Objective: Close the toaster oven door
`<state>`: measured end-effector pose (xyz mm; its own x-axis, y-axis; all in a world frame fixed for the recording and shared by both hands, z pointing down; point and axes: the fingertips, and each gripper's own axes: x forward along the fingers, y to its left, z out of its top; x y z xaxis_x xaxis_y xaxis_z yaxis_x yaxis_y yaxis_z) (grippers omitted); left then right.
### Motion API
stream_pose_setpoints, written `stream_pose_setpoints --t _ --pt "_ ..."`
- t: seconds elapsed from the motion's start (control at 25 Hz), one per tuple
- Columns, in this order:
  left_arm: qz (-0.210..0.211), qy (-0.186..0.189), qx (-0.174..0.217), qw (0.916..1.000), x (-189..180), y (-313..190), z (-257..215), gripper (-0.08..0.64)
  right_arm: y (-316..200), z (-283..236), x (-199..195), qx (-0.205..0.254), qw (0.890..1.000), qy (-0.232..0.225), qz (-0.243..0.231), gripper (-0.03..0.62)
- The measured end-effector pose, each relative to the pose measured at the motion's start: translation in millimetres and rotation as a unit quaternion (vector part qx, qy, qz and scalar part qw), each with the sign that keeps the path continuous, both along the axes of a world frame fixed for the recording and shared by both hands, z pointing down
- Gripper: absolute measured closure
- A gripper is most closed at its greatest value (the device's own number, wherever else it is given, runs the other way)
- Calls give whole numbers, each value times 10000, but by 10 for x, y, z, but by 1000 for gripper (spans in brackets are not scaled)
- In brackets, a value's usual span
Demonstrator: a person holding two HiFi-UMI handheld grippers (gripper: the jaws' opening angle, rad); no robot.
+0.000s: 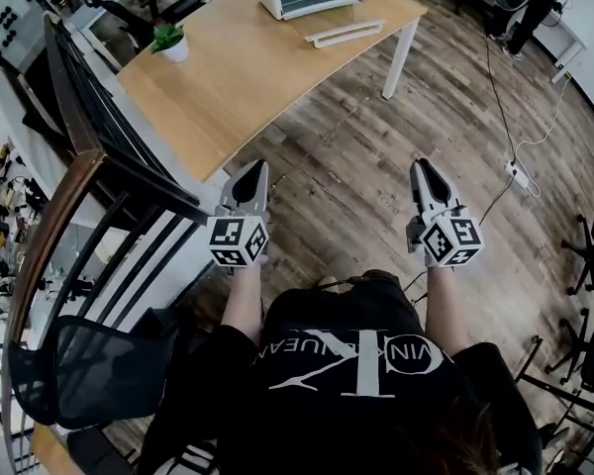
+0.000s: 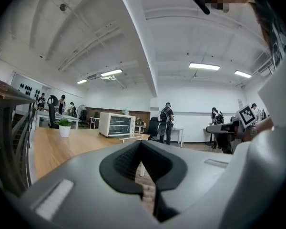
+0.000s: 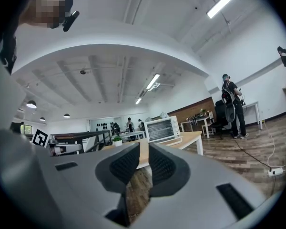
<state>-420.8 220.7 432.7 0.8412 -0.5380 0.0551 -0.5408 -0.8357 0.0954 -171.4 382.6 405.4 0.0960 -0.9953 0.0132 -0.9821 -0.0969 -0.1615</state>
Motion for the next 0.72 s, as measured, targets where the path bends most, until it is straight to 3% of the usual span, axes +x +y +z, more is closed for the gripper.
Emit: stream_pose_setpoints --t 0.36,0.72 --pt "-203 -34 -268 9994 -73 -58 193 554 -143 68 113 -103 9999 -38 -48 568" --pt "-106 -265 -257 9993 385 -308 257 554 -493 266 533 -103 9995 -281 -114 567"
